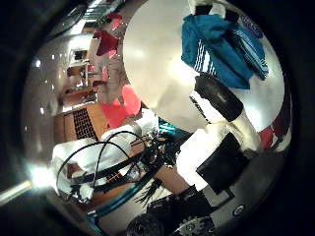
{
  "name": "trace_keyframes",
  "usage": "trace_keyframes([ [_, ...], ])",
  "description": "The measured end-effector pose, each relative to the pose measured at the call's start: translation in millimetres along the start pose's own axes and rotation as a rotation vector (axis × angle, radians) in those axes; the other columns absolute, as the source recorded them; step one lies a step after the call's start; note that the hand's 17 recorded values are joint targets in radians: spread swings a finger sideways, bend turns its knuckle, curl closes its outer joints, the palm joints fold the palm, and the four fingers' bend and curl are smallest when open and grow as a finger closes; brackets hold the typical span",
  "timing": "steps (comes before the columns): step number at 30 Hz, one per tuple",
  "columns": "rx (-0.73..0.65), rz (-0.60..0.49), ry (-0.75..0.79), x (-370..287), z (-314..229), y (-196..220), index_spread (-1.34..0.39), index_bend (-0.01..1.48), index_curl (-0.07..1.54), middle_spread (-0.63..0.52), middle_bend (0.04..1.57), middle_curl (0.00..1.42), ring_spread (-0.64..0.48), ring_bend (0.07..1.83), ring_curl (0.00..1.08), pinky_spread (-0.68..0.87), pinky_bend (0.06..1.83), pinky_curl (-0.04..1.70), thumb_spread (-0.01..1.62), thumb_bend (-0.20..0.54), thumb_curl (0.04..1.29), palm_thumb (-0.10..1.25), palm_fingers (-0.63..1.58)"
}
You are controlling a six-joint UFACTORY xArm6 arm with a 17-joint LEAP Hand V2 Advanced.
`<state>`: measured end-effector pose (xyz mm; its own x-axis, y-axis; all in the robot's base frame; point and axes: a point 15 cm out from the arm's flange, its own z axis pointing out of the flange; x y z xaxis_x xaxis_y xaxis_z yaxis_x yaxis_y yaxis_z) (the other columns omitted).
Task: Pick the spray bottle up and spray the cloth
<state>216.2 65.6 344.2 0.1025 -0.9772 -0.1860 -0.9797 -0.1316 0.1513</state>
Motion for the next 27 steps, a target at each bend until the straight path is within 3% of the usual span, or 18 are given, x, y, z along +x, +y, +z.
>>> trace_keyframes([
  [3,0.064,0.024,-0.011,8.2,-11.0,-4.0,-0.27,0.18,0.35,-0.03,0.35,0.41,0.09,0.48,0.24,0.28,0.32,0.25,1.36,-0.022,0.22,0.79,0.42],
  [9,0.199,0.107,-0.064,32.4,-36.2,-6.4,-0.26,0.17,0.34,-0.02,0.35,0.41,0.15,0.42,0.22,0.33,0.35,0.26,1.20,-0.037,0.21,0.54,0.33],
  [15,0.364,0.208,-0.163,71.9,-62.0,-16.2,-0.21,0.15,0.30,0.06,0.30,0.39,0.20,0.41,0.23,0.38,0.41,0.27,1.11,-0.030,0.23,0.43,0.22],
  [27,0.730,0.448,-0.419,176.9,-54.9,-11.6,-0.17,0.15,0.26,0.18,0.24,0.36,0.25,0.39,0.24,0.41,0.51,0.30,1.07,-0.021,0.27,0.43,0.11],
])
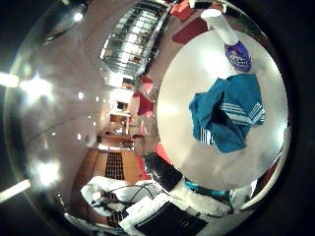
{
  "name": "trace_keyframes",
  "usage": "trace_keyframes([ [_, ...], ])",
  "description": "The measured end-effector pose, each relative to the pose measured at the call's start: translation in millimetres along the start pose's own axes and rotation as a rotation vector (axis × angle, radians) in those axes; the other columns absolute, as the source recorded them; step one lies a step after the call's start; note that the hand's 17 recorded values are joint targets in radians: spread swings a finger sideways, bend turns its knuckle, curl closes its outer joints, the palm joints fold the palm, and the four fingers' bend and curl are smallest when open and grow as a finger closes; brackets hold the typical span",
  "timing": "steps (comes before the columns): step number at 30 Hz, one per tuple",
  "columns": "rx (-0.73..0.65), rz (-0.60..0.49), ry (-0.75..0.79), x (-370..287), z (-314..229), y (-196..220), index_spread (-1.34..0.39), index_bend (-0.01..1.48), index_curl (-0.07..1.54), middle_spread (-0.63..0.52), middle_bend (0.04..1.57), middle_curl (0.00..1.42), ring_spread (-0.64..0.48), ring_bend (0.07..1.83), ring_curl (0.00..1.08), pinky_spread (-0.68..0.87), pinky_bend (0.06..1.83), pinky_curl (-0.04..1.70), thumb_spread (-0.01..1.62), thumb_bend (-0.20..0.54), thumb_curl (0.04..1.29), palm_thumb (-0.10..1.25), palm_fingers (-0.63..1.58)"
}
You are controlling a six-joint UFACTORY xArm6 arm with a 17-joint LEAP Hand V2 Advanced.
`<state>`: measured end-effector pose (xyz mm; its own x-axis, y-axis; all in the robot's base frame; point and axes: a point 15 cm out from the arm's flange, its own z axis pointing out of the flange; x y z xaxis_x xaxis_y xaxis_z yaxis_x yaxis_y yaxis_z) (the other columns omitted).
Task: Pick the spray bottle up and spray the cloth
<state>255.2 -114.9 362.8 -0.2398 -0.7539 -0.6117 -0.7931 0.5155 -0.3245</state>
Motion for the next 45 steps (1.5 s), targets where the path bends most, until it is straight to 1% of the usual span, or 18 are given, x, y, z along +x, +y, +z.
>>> trace_keyframes([
  [4,0.110,0.055,-0.060,28.1,3.6,-8.4,-0.15,0.15,0.26,0.19,0.25,0.36,0.24,0.42,0.25,0.41,0.51,0.29,1.06,-0.017,0.28,0.48,0.11],
  [8,0.209,0.112,-0.062,63.2,7.7,-21.4,-0.13,0.14,0.26,0.20,0.26,0.36,0.24,0.44,0.26,0.41,0.51,0.29,1.05,-0.023,0.28,0.49,0.12],
  [18,0.223,0.226,-0.160,103.3,26.7,-37.5,-0.12,0.15,0.26,0.20,0.27,0.36,0.24,0.46,0.26,0.41,0.51,0.29,1.05,-0.022,0.29,0.52,0.12],
  [22,0.255,0.242,-0.189,111.5,32.5,-47.6,-0.12,0.15,0.26,0.20,0.27,0.36,0.25,0.46,0.26,0.41,0.51,0.29,1.06,-0.022,0.29,0.54,0.12],
  [27,0.239,0.230,-0.237,105.3,55.5,-62.5,-0.12,0.16,0.27,0.19,0.28,0.36,0.24,0.47,0.26,0.40,0.49,0.28,1.05,-0.020,0.30,0.57,0.13],
  [29,0.242,0.225,-0.261,100.0,62.1,-70.2,-0.13,0.21,0.30,0.16,0.28,0.36,0.22,0.46,0.26,0.38,0.43,0.26,1.06,-0.015,0.30,0.60,0.21],
  [30,0.249,0.224,-0.272,98.2,63.5,-73.4,-0.15,0.25,0.31,0.13,0.30,0.37,0.21,0.48,0.26,0.36,0.39,0.25,1.06,-0.004,0.31,0.63,0.31],
  [31,0.259,0.224,-0.286,95.8,65.4,-77.0,-0.19,0.28,0.33,0.06,0.35,0.39,0.16,0.51,0.26,0.34,0.34,0.23,1.07,-0.004,0.32,0.66,0.43],
  [32,0.267,0.222,-0.300,93.5,67.2,-80.3,-0.23,0.30,0.35,-0.01,0.44,0.42,0.06,0.60,0.28,0.28,0.29,0.21,1.08,0.000,0.33,0.71,0.61],
  [33,0.277,0.216,-0.313,91.4,68.9,-83.6,-0.28,0.30,0.36,-0.08,0.53,0.46,-0.04,0.72,0.32,0.19,0.31,0.20,1.08,0.007,0.35,0.76,0.84],
  [34,0.287,0.211,-0.329,88.9,71.2,-87.4,-0.32,0.30,0.38,-0.14,0.59,0.50,-0.13,0.84,0.36,0.05,0.44,0.22,1.08,0.010,0.36,0.80,1.10],
  [35,0.294,0.210,-0.345,86.1,73.8,-90.4,-0.35,0.33,0.43,-0.17,0.67,0.55,-0.18,0.93,0.41,-0.08,0.58,0.27,1.08,0.016,0.38,0.85,1.25],
  [36,0.301,0.214,-0.360,83.7,76.1,-93.0,-0.38,0.44,0.49,-0.19,0.74,0.59,-0.20,0.98,0.45,-0.18,0.72,0.33,1.08,0.020,0.40,0.90,1.32],
  [37,0.306,0.219,-0.378,80.5,78.6,-95.1,-0.39,0.55,0.55,-0.20,0.84,0.64,-0.22,1.05,0.49,-0.22,0.84,0.39,1.10,0.029,0.41,0.94,1.35],
  [39,0.318,0.223,-0.397,77.8,82.8,-96.4,-0.39,0.72,0.65,-0.20,0.98,0.71,-0.23,1.15,0.54,-0.24,1.03,0.48,1.12,0.034,0.43,0.99,1.30],
  [41,0.344,0.218,-0.412,76.3,82.0,-99.8,-0.37,0.88,0.76,-0.20,1.12,0.78,-0.23,1.27,0.60,-0.24,1.19,0.58,1.13,0.022,0.46,1.03,1.19],
  [42,0.357,0.214,-0.417,75.3,80.7,-101.7,-0.36,0.94,0.80,-0.20,1.16,0.80,-0.23,1.31,0.63,-0.23,1.24,0.62,1.13,0.015,0.47,1.04,1.15],
  [45,0.379,0.226,-0.429,77.0,81.5,-99.0,-0.33,1.03,0.86,-0.20,1.24,0.85,-0.23,1.38,0.68,-0.21,1.32,0.73,1.13,-0.007,0.51,1.06,1.07],
])
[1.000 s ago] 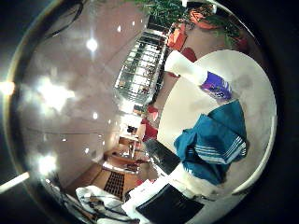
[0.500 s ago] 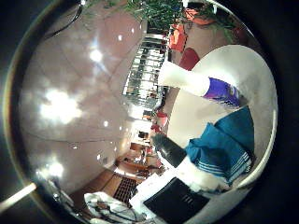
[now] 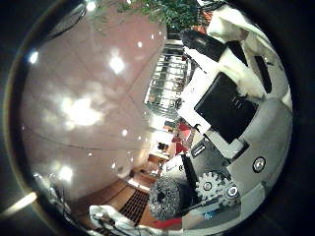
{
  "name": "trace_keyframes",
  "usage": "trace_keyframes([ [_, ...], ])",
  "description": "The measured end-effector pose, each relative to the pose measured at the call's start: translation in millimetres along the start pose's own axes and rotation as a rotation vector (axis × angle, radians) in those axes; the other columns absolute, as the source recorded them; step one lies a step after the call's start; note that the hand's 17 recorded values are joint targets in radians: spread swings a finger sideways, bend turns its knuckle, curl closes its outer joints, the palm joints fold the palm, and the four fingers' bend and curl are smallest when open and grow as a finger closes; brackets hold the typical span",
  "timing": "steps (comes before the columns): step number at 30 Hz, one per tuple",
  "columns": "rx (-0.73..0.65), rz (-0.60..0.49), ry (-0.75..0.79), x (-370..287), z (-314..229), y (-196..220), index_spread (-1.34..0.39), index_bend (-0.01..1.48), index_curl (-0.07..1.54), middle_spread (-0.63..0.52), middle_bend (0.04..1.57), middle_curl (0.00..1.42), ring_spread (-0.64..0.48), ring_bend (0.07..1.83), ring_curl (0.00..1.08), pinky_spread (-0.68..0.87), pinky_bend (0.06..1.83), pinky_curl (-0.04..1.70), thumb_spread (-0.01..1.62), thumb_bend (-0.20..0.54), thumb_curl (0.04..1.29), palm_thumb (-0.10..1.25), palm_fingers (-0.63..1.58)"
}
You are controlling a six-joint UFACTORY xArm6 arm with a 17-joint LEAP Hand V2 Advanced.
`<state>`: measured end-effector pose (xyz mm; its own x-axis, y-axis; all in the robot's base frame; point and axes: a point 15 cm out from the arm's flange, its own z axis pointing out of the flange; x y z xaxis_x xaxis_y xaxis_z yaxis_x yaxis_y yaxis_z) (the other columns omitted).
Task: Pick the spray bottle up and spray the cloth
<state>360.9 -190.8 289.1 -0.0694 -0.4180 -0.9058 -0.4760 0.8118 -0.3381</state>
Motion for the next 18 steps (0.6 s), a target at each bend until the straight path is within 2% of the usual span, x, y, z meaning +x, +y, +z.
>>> trace_keyframes([
  [7,0.027,0.026,-0.010,4.3,-7.8,1.3,-0.29,1.08,0.90,-0.19,1.30,0.88,-0.23,1.41,0.74,-0.18,1.32,0.92,1.09,-0.013,0.58,1.04,1.04],
  [18,0.040,0.019,-0.057,-9.9,-20.6,-0.1,-0.27,1.08,0.91,-0.17,1.32,0.87,-0.24,1.38,0.80,-0.16,1.19,1.17,1.06,-0.016,0.64,1.01,1.04],
])
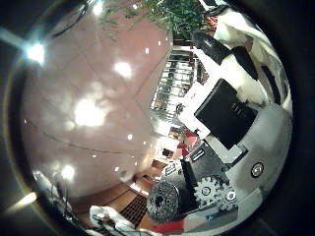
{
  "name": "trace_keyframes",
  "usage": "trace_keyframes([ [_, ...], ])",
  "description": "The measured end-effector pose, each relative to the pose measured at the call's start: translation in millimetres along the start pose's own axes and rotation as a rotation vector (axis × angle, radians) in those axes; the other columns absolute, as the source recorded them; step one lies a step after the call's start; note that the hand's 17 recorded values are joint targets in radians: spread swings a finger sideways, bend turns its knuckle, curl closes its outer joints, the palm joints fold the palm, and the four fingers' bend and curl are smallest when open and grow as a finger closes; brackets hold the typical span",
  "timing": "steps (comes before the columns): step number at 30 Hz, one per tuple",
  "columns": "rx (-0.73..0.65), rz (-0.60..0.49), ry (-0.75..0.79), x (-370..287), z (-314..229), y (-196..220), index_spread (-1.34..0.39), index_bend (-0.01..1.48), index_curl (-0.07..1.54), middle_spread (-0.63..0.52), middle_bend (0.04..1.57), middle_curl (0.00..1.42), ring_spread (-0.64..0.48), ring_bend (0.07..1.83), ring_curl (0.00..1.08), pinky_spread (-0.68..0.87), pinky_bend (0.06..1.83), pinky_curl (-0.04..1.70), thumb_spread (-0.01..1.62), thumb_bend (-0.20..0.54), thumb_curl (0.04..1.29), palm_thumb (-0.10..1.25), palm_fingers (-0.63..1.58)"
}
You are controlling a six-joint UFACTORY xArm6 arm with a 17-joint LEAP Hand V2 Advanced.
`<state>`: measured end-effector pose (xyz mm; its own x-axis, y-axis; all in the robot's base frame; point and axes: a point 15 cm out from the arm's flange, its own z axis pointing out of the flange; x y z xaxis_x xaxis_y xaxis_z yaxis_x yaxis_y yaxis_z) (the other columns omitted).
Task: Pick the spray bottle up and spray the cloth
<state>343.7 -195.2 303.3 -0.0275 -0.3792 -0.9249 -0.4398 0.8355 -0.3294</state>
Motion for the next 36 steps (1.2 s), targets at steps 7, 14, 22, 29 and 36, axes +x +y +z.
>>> trace_keyframes([
  [7,-0.017,-0.012,-0.040,-7.7,-2.7,5.4,-0.30,0.94,0.92,-0.19,1.26,0.87,-0.24,1.39,0.79,-0.20,1.11,1.19,0.98,-0.032,0.64,0.89,0.87],
  [14,0.001,-0.015,-0.036,-4.2,-11.3,2.2,-0.38,0.64,0.92,-0.19,1.16,0.83,-0.24,1.37,0.71,-0.31,1.07,1.07,0.89,-0.027,0.64,0.85,0.79],
  [22,0.024,-0.011,-0.048,-4.1,-22.8,-1.7,-0.43,0.35,0.92,-0.24,1.02,0.83,-0.26,1.33,0.65,-0.42,1.03,0.95,0.85,-0.027,0.64,0.84,0.63],
  [29,0.014,-0.017,-0.021,4.8,-31.8,2.2,-0.37,0.29,0.89,-0.21,0.86,0.80,-0.24,1.24,0.62,-0.31,0.79,0.91,0.98,-0.023,0.60,0.83,0.26],
  [36,-0.011,-0.012,0.000,18.1,-35.5,8.5,-0.22,0.18,0.66,-0.02,0.54,0.62,-0.02,0.88,0.48,0.19,0.64,0.78,1.04,-0.037,0.51,0.71,-0.03],
])
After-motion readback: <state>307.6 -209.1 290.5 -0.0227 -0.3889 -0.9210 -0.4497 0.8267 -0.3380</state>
